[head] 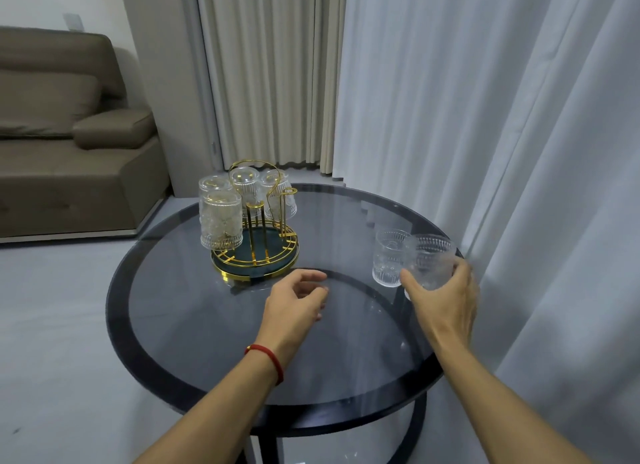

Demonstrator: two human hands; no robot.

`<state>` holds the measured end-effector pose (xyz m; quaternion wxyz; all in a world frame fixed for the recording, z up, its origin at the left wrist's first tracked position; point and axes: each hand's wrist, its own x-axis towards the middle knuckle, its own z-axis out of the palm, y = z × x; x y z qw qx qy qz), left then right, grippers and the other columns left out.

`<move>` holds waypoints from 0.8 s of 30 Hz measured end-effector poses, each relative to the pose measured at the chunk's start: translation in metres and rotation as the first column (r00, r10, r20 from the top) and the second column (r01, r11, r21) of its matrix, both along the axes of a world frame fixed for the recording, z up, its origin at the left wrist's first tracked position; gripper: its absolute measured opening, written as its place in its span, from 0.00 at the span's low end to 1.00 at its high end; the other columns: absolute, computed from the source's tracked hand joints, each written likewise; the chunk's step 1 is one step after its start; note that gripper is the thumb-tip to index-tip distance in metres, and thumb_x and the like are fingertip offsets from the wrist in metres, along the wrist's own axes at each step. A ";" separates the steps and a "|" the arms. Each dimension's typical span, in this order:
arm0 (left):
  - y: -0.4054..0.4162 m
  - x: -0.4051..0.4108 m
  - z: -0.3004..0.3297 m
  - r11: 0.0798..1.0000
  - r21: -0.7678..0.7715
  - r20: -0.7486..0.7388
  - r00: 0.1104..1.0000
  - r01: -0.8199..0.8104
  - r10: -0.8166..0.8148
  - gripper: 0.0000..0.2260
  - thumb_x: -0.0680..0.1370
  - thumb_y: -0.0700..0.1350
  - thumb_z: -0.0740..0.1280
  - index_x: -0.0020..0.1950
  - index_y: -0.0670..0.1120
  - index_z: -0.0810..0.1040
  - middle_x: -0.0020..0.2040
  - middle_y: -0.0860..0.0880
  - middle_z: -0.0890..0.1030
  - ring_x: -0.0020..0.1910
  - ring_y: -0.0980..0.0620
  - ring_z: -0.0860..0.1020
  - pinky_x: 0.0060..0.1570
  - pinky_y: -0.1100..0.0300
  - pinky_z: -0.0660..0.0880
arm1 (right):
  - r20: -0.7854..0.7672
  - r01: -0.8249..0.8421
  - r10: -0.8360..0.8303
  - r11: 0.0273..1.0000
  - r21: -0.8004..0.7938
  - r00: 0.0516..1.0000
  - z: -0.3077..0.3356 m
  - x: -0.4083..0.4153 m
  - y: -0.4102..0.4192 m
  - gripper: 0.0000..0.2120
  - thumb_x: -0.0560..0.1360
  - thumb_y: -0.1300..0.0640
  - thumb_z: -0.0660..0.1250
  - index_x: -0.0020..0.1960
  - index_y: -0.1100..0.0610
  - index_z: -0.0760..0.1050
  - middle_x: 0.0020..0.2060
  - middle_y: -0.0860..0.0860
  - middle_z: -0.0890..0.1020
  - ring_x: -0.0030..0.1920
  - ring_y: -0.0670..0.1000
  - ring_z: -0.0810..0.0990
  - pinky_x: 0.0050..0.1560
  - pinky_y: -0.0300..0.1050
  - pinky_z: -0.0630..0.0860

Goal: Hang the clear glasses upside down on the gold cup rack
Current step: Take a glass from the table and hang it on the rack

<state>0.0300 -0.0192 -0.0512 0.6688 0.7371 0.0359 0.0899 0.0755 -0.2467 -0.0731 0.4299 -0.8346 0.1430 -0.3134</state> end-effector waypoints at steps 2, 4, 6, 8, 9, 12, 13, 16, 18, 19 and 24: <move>0.001 -0.001 0.002 0.996 -0.065 -0.051 0.996 0.068 -0.072 0.11 0.77 0.44 0.72 0.59 0.49 0.78 0.54 0.43 0.83 0.47 0.48 0.84 0.43 0.55 0.84 | 0.101 -0.165 0.165 0.986 -0.016 0.981 0.011 -0.008 0.011 0.34 0.65 0.40 0.78 0.66 0.49 0.69 0.59 0.51 0.75 0.52 0.48 0.74 0.47 0.35 0.71; 0.001 -0.002 0.004 0.976 -0.161 -0.064 0.985 0.148 -0.160 0.21 0.73 0.54 0.75 0.63 0.51 0.75 0.58 0.45 0.81 0.50 0.48 0.84 0.45 0.51 0.84 | 0.105 -0.364 0.374 0.926 -0.102 0.922 0.018 -0.018 0.029 0.35 0.65 0.41 0.79 0.67 0.45 0.69 0.58 0.47 0.72 0.51 0.41 0.74 0.47 0.26 0.69; 0.001 -0.004 0.006 0.945 -0.247 -0.049 0.971 0.216 -0.235 0.32 0.69 0.58 0.77 0.69 0.51 0.71 0.62 0.47 0.78 0.54 0.48 0.83 0.48 0.48 0.84 | 0.050 -0.551 0.567 0.815 -0.177 0.822 0.019 -0.028 0.046 0.39 0.63 0.41 0.80 0.70 0.46 0.70 0.58 0.47 0.72 0.55 0.39 0.75 0.52 0.22 0.69; 0.000 -0.006 0.008 0.948 -0.249 -0.030 0.976 0.200 -0.214 0.36 0.66 0.59 0.79 0.69 0.51 0.70 0.63 0.47 0.77 0.56 0.51 0.82 0.47 0.50 0.84 | -0.030 -0.658 0.675 0.706 -0.262 0.737 0.020 -0.034 0.058 0.42 0.62 0.42 0.81 0.72 0.49 0.71 0.58 0.49 0.71 0.56 0.43 0.77 0.57 0.27 0.73; 0.001 -0.008 0.009 0.959 -0.236 -0.028 0.986 0.155 -0.166 0.34 0.65 0.58 0.80 0.66 0.51 0.72 0.63 0.47 0.77 0.56 0.51 0.82 0.45 0.51 0.84 | -0.074 -0.684 0.699 0.663 -0.303 0.711 0.021 -0.035 0.062 0.42 0.63 0.43 0.81 0.74 0.49 0.71 0.58 0.49 0.71 0.57 0.45 0.77 0.58 0.32 0.75; 0.011 -0.005 0.010 0.957 -0.282 -0.037 0.997 0.062 -0.075 0.28 0.67 0.54 0.81 0.62 0.49 0.75 0.64 0.45 0.77 0.60 0.48 0.79 0.42 0.51 0.84 | -0.147 -0.737 0.733 0.608 -0.297 0.664 0.024 -0.034 0.068 0.42 0.68 0.39 0.76 0.78 0.46 0.66 0.63 0.46 0.69 0.62 0.42 0.73 0.61 0.35 0.74; 0.015 -0.003 0.009 0.941 -0.332 -0.044 0.995 0.068 -0.087 0.28 0.68 0.52 0.80 0.63 0.46 0.75 0.64 0.43 0.77 0.60 0.46 0.80 0.44 0.47 0.84 | -0.155 -0.753 0.739 0.624 -0.208 0.655 0.023 -0.033 0.069 0.41 0.70 0.36 0.73 0.78 0.44 0.63 0.66 0.44 0.68 0.65 0.39 0.71 0.61 0.34 0.71; 0.025 0.002 0.008 0.871 -0.473 -0.030 0.986 0.130 -0.164 0.25 0.73 0.47 0.77 0.66 0.40 0.74 0.62 0.37 0.80 0.57 0.40 0.83 0.51 0.41 0.82 | -0.164 -0.757 0.795 0.606 0.243 0.584 0.020 -0.033 0.078 0.37 0.74 0.29 0.62 0.78 0.41 0.60 0.72 0.42 0.71 0.69 0.40 0.73 0.67 0.43 0.73; 0.031 0.005 0.005 0.858 -0.481 0.013 0.980 0.181 -0.199 0.21 0.76 0.47 0.74 0.65 0.40 0.76 0.60 0.38 0.82 0.57 0.40 0.83 0.50 0.44 0.83 | -0.110 -0.735 0.820 0.555 0.390 0.561 0.016 -0.030 0.086 0.30 0.78 0.34 0.64 0.75 0.45 0.65 0.67 0.46 0.79 0.64 0.46 0.80 0.62 0.51 0.81; 0.036 0.009 0.002 0.872 -0.452 0.029 0.980 0.189 -0.198 0.20 0.76 0.49 0.74 0.64 0.41 0.77 0.59 0.39 0.83 0.56 0.41 0.83 0.51 0.45 0.83 | -0.063 -0.723 0.813 0.548 0.421 0.579 0.015 -0.028 0.089 0.27 0.78 0.38 0.67 0.73 0.46 0.68 0.63 0.48 0.82 0.62 0.48 0.82 0.59 0.53 0.82; 0.071 0.034 -0.028 0.964 0.231 0.145 0.984 -0.134 0.102 0.16 0.82 0.57 0.60 0.58 0.49 0.81 0.56 0.48 0.81 0.57 0.53 0.77 0.55 0.53 0.75 | -0.027 -0.609 0.632 0.756 0.239 0.774 0.017 -0.013 0.093 0.24 0.72 0.40 0.76 0.66 0.35 0.72 0.59 0.43 0.79 0.59 0.49 0.80 0.59 0.51 0.81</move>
